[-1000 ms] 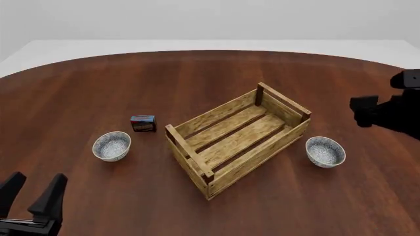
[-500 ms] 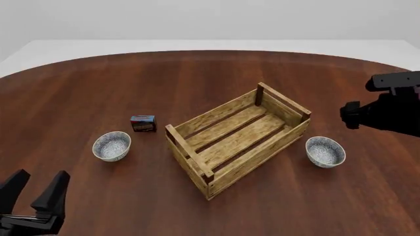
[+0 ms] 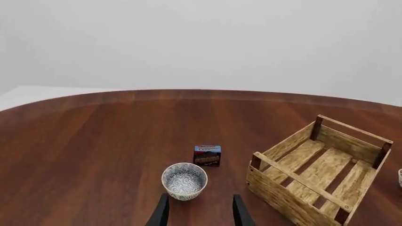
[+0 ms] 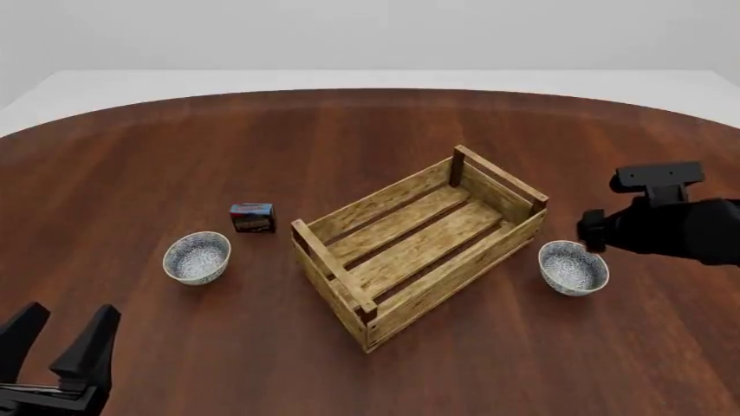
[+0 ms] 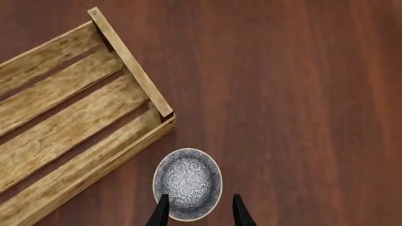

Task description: Stack the right bowl on the left bowl and place them in the tray.

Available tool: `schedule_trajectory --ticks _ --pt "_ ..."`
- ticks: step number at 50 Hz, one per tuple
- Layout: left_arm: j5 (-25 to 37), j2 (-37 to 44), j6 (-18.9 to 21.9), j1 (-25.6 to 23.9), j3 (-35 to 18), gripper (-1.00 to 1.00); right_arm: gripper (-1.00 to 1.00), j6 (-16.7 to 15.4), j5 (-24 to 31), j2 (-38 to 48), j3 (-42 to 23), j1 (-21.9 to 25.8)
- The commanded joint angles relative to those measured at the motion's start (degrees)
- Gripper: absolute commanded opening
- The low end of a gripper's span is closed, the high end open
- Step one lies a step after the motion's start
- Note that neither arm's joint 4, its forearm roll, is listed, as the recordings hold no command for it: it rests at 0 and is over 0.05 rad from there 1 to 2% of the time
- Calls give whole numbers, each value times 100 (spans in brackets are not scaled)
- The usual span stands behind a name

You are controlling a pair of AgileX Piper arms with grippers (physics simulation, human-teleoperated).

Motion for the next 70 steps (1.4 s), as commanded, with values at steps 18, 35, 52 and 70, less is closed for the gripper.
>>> schedule_trajectory --ticks 18,35,52,70 --pt "0 25 -43 -13 24 100 100 54 -765 1144 132 -60" --pt "-118 179 -64 -27 22 100 100 83 -1115 1689 88 -148" --pt "-143 215 -56 -47 22 100 100 128 -1390 2143 81 -210" --pt "-139 232 -62 -32 23 100 100 123 -1686 2605 105 -223"
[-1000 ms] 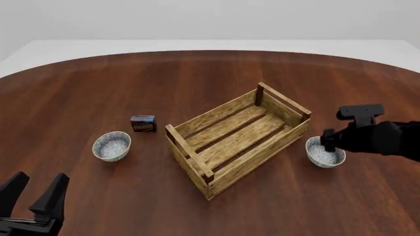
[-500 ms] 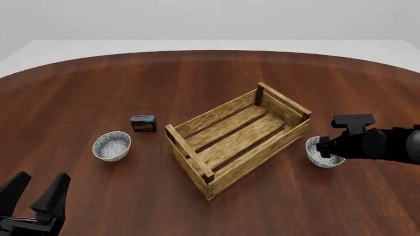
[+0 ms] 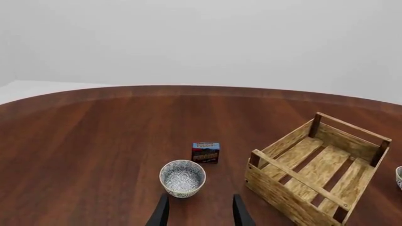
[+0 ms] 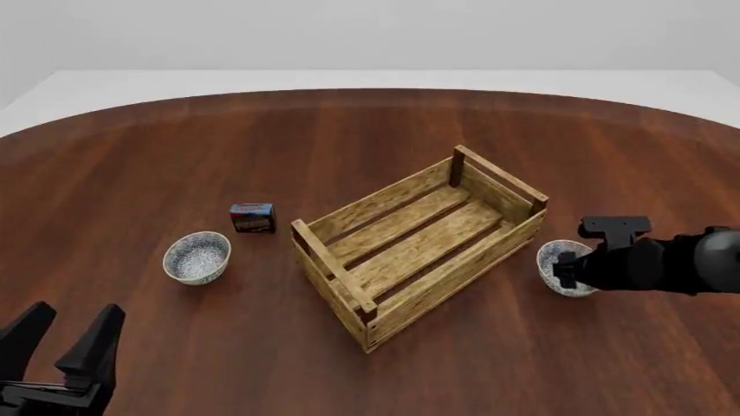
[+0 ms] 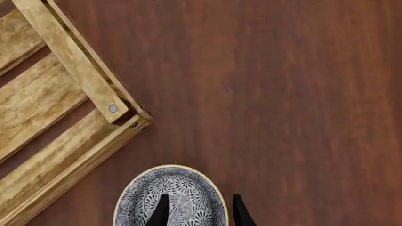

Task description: Stack the right bowl on the left bowl and place them in the tray.

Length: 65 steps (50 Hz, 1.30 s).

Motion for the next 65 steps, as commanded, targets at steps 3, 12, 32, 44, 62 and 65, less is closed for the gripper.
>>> schedule_trajectory --ticks 3,12,32,44,62,65 --pt "-10 22 -1 7 0 100 100 -14 -202 329 31 -14" --pt "-64 78 3 -1 1 100 -100 -70 -136 154 74 -14" --pt "109 -128 -25 -4 0 100 -100 -69 350 -954 260 32" --pt "313 -351 -37 -7 -1 100 -100 -16 637 -1622 408 80" --pt "296 -391 40 22 -6 100 -100 240 1566 -3249 336 436" --pt "285 -381 41 22 -7 100 -100 272 1724 -3457 276 518"
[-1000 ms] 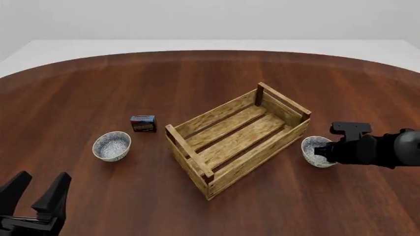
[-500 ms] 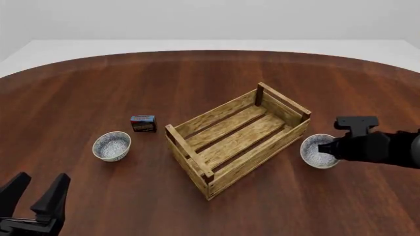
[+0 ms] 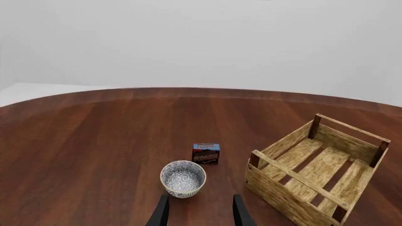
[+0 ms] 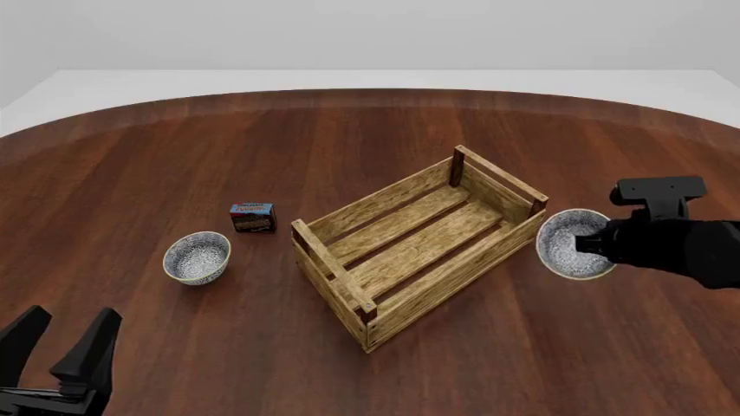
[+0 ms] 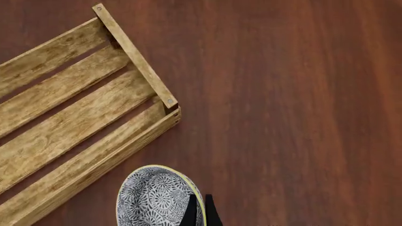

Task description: Stack the right bowl on the left bowl and place them in the tray.

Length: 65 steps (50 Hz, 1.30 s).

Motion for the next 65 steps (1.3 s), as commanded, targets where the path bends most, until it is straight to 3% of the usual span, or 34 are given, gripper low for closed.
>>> schedule_trajectory --ticks 1,9,24,27,50,65 --pt "14 -40 35 9 -6 100 -100 169 613 -994 -158 253" --pt "-67 57 32 8 -2 100 -100 282 924 -1624 -269 601" --pt "-177 183 84 6 -15 100 -100 601 551 -1697 -396 1401" --pt "-243 261 105 2 -8 100 -100 744 422 -1665 -442 1638" --pt "-1305 1426 191 -65 -19 100 -100 746 -554 -1053 -706 2283" --pt "-1286 1647 315 -154 -203 100 -100 814 -1173 -1122 -475 2666"
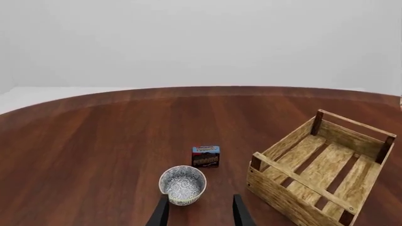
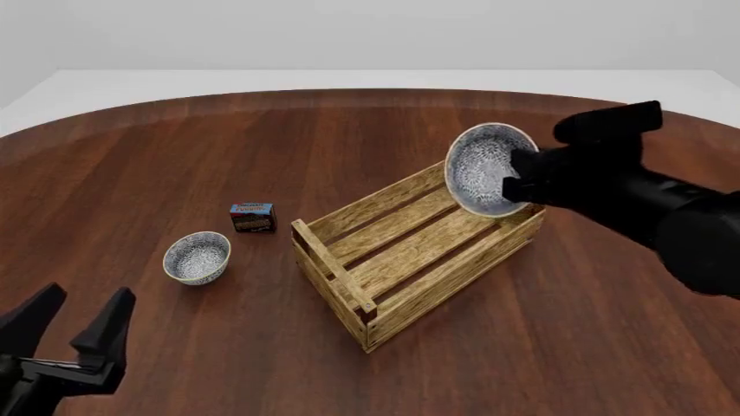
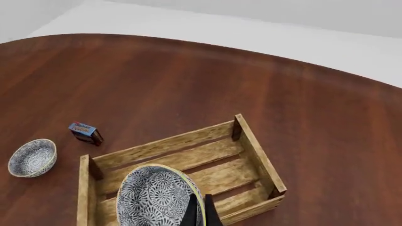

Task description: Stack the right bowl on the left bowl and place them in the tray.

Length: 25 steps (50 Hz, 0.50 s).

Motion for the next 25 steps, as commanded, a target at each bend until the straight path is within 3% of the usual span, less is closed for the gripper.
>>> schedule_trajectory --ticks 1,11,25 --pt "-56 213 84 -54 -115 100 -100 82 -428 -53 87 295" --pt "35 291 162 -113 -276 100 -100 209 -884 -273 412 409" --pt "86 389 198 -120 -406 100 -100 267 -996 -292 470 464"
